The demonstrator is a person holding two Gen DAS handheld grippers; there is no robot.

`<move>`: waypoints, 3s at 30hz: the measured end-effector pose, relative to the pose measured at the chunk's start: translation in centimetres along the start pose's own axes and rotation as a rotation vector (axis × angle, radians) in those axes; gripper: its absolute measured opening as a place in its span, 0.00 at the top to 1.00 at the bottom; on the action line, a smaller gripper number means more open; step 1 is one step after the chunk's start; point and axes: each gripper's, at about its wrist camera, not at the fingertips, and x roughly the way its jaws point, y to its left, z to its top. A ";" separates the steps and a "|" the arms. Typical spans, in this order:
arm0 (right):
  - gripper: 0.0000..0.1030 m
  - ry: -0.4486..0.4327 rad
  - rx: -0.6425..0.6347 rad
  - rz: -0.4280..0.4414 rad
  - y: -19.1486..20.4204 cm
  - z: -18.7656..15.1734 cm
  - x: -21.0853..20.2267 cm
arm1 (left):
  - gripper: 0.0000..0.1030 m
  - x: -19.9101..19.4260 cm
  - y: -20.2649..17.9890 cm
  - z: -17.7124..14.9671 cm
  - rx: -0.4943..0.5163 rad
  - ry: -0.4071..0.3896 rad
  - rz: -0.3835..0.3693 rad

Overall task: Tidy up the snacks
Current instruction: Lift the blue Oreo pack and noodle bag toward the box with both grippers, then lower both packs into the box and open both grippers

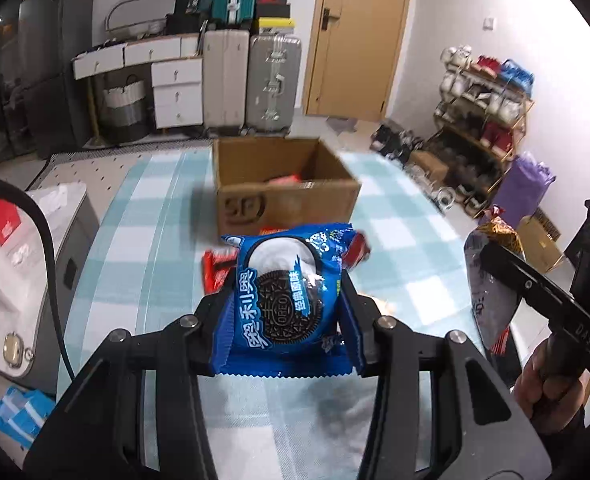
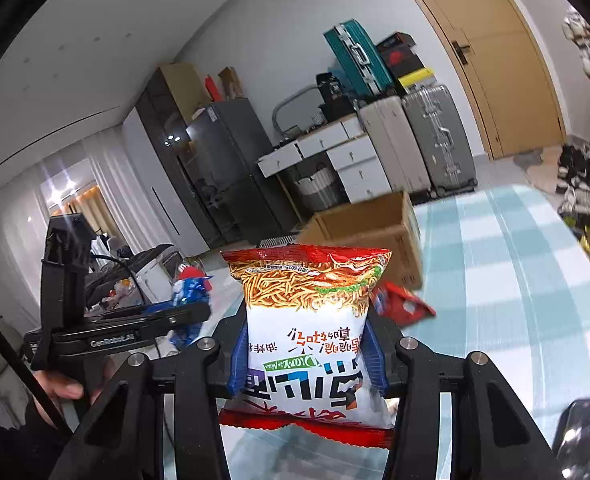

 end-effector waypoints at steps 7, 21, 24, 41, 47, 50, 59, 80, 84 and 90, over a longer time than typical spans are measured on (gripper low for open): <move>0.54 0.005 0.027 0.018 2.0 4.9 -0.4 | 0.59 -2.0 -1.1 3.4 0.055 -0.050 -0.014; 0.54 0.005 0.024 0.074 3.6 14.9 3.2 | 0.59 -0.7 -1.8 13.4 0.049 -0.092 -0.088; 0.54 0.002 0.026 0.087 3.7 17.6 4.4 | 0.59 0.5 -2.1 16.3 0.072 -0.087 -0.091; 0.54 0.147 -0.038 -0.034 0.5 24.0 19.8 | 0.59 18.1 2.5 24.2 -0.032 0.112 0.001; 0.54 0.233 0.008 -0.056 -3.1 21.6 24.9 | 0.59 22.8 5.6 22.4 -0.140 0.187 -0.025; 0.54 0.276 0.038 -0.067 -4.8 20.4 27.0 | 0.59 24.1 6.5 20.5 -0.150 0.199 -0.014; 0.54 0.351 0.074 -0.069 -7.4 17.9 30.7 | 0.59 28.8 8.5 18.4 -0.181 0.256 0.021; 0.25 0.327 0.017 -0.126 -7.3 16.3 29.5 | 0.41 25.2 7.6 17.1 -0.149 0.243 0.050; 0.22 0.277 -0.006 -0.100 -5.6 17.1 26.4 | 0.38 21.3 6.5 16.1 -0.107 0.155 0.085; 0.18 0.194 -0.049 -0.087 -2.9 17.6 21.5 | 0.27 15.4 4.7 14.8 -0.040 0.033 0.132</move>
